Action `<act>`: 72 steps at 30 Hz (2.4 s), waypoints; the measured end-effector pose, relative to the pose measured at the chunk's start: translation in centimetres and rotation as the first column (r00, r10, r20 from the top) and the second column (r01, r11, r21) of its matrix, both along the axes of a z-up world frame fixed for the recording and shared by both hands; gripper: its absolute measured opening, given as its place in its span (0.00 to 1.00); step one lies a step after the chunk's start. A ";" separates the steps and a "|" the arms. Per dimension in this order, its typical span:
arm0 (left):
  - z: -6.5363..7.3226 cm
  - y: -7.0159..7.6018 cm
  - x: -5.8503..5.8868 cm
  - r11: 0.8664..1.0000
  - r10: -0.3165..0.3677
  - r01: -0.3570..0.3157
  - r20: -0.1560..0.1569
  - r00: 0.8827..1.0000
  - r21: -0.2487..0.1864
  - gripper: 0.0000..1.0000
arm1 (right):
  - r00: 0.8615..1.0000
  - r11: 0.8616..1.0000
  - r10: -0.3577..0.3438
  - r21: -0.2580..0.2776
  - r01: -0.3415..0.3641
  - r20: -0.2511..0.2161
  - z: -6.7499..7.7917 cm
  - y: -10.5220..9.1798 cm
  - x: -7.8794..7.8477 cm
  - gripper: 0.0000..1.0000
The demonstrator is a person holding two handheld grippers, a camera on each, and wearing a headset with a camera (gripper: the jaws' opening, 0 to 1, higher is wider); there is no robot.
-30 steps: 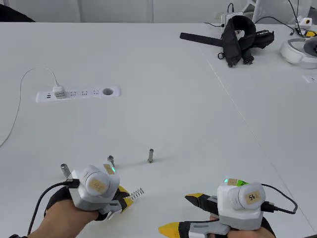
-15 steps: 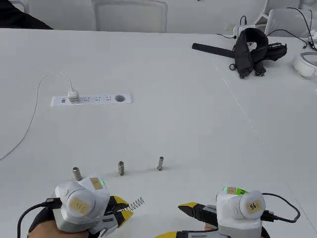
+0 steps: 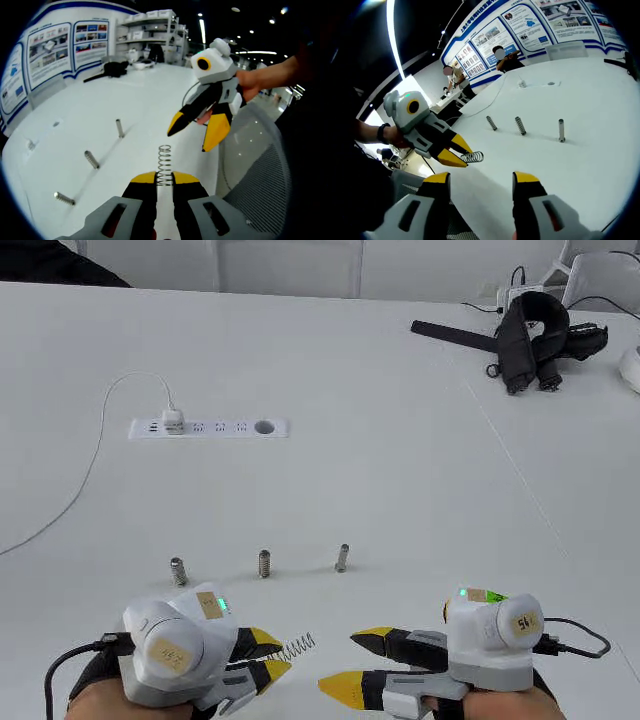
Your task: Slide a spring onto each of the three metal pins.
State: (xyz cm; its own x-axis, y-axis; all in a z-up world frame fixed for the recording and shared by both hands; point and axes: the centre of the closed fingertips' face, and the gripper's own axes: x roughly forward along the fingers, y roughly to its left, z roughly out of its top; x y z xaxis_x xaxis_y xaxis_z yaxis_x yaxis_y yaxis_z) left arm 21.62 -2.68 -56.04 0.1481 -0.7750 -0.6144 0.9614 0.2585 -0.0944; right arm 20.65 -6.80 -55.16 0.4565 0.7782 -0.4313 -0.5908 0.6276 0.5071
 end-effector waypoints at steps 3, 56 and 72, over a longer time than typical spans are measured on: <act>0.2 -0.1 -0.2 1.000 -0.002 0.002 0.002 1.000 -0.008 0.10 | 1.000 1.000 0.018 0.015 -0.018 0.002 0.4 0.5 0.1 0.45; 3.2 -2.1 -1.5 0.993 -0.078 0.081 0.037 0.996 -0.084 0.10 | 0.947 0.947 0.321 -0.010 -0.321 0.015 4.5 3.1 0.0 0.12; 4.1 -2.6 -1.4 0.989 -0.105 0.110 0.053 0.993 -0.096 0.10 | 0.831 0.806 0.555 -0.271 -0.526 0.036 4.4 2.2 -0.7 0.21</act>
State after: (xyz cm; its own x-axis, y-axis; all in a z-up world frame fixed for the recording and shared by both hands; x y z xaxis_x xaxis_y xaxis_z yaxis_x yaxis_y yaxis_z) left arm 20.20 -5.27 -51.96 0.0880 -0.8446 -0.5281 0.9871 0.1451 -0.0676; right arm 19.92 -4.64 -50.72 0.0475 0.7915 -0.6093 -0.9125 0.2826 0.2958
